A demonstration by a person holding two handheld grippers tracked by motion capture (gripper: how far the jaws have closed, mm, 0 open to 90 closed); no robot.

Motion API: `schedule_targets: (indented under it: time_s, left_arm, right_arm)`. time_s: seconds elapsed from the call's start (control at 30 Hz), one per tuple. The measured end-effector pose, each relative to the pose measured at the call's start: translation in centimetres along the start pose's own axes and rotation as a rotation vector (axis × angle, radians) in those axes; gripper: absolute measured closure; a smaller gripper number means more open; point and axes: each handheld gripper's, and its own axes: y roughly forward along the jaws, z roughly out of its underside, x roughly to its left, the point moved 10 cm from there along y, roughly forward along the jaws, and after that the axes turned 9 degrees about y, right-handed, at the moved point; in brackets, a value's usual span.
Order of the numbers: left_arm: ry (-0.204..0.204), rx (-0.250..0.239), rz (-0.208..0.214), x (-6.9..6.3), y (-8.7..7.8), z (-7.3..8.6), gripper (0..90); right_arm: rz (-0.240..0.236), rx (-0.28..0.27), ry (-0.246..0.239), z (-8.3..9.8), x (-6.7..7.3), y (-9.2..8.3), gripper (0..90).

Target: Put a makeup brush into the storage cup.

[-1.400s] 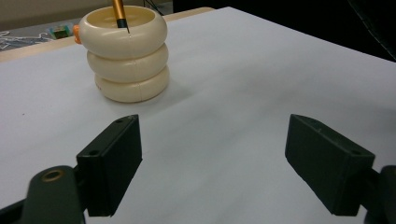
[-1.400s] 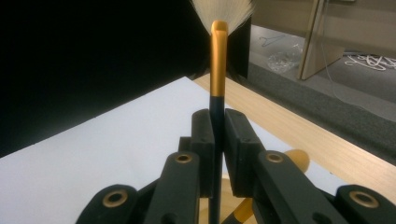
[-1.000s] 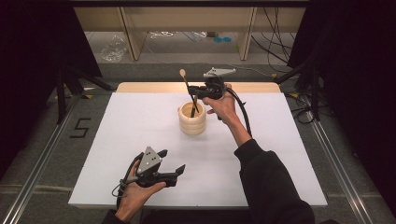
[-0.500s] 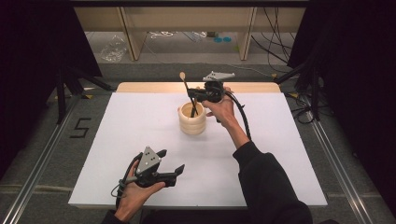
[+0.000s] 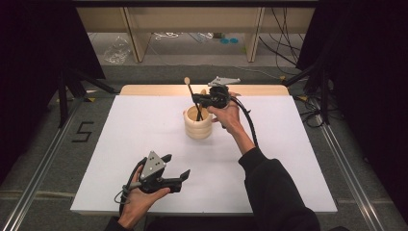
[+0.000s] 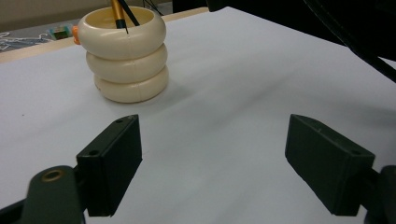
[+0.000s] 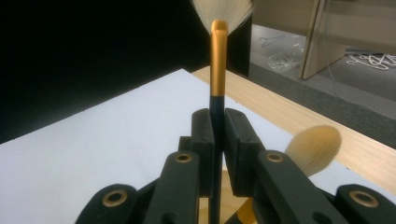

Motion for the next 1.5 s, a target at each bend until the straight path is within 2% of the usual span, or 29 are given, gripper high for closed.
schedule_targets:
  time_s: [0.5, 0.9, 1.03, 1.27, 1.37, 1.5]
  left_arm:
    - [0.001, 0.002, 0.001, 0.0, 0.0, 0.0, 18.6]
    - [0.000, 0.002, 0.002, 0.0, 0.0, 0.0, 18.7]
    - [0.004, 0.005, 0.005, -0.1, 0.0, 0.0, 18.7]
    - [0.001, 0.004, 0.003, -0.1, 0.0, 0.0, 18.7]
    - [0.001, 0.004, 0.003, -0.1, 0.0, 0.0, 18.7]
    - [0.000, 0.003, 0.001, 0.0, 0.0, 0.0, 18.7]
  right_arm:
    - [0.004, 0.009, 0.008, 0.7, -0.3, 0.3, 83.2]
    - [0.012, 0.028, 0.017, 2.0, -1.0, 0.6, 82.6]
    - [0.017, 0.033, 0.020, 2.1, -1.0, 0.5, 75.0]
    - [0.025, 0.014, 0.030, 1.2, -1.0, -0.6, 66.1]
    - [0.033, 0.015, 0.013, 1.1, -1.1, -1.0, 62.7]
    - [0.027, 0.019, 0.017, 0.9, -0.9, -1.6, 58.9]
